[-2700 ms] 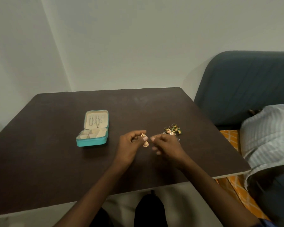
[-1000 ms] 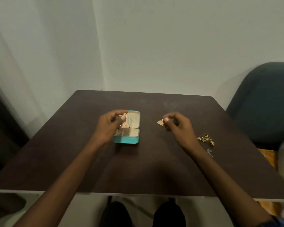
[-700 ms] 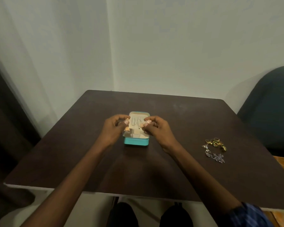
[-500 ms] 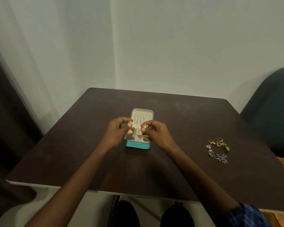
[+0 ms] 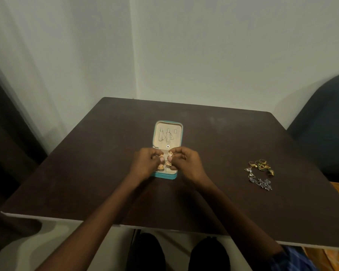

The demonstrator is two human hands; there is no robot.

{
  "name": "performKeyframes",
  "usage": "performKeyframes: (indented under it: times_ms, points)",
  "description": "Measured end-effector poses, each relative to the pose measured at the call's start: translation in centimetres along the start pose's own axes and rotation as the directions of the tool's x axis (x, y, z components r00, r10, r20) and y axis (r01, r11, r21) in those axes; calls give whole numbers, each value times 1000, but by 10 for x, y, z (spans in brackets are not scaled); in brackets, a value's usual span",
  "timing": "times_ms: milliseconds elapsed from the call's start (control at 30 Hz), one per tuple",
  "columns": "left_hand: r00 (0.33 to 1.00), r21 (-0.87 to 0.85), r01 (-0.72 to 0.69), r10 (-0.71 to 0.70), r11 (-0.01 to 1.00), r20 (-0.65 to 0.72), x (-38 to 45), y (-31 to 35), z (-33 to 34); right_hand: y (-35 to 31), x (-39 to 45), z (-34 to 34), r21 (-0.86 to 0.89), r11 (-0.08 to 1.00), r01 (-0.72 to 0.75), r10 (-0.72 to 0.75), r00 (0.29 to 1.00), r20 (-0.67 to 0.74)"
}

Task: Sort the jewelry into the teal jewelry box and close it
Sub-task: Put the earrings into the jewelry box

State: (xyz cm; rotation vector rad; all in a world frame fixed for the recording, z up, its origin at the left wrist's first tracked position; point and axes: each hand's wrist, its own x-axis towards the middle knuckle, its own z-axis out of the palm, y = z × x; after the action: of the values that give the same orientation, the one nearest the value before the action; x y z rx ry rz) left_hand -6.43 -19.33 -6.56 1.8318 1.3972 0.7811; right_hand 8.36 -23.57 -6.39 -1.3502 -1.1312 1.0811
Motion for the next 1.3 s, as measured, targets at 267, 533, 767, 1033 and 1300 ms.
performKeyframes:
  times_ms: [267, 533, 767, 1033, 1300]
  points:
    - [999, 201, -33, 33, 979, 4, 3, -1, 6, 7, 5, 2, 2, 1000, -13, 13, 1000, 7]
    - [987, 412, -138, 160, 901, -20, -1, -1, 16, 7, 5, 4, -140, 990, 30, -29, 1000, 9]
    - [978, 464, -128, 188, 876, -85, -4, -4, 19, 8, 6, 3, -243, 969, 42, -39, 999, 17]
    - [993, 388, -66, 101, 919, -69, -6, -4, 16, 2, 4, 7, -426, 897, 115, -121, 993, 14]
    - [989, 247, -46, 79, 968, -124, -8, -8, 18, -4, 1, 8, -478, 869, 126, -130, 991, 23]
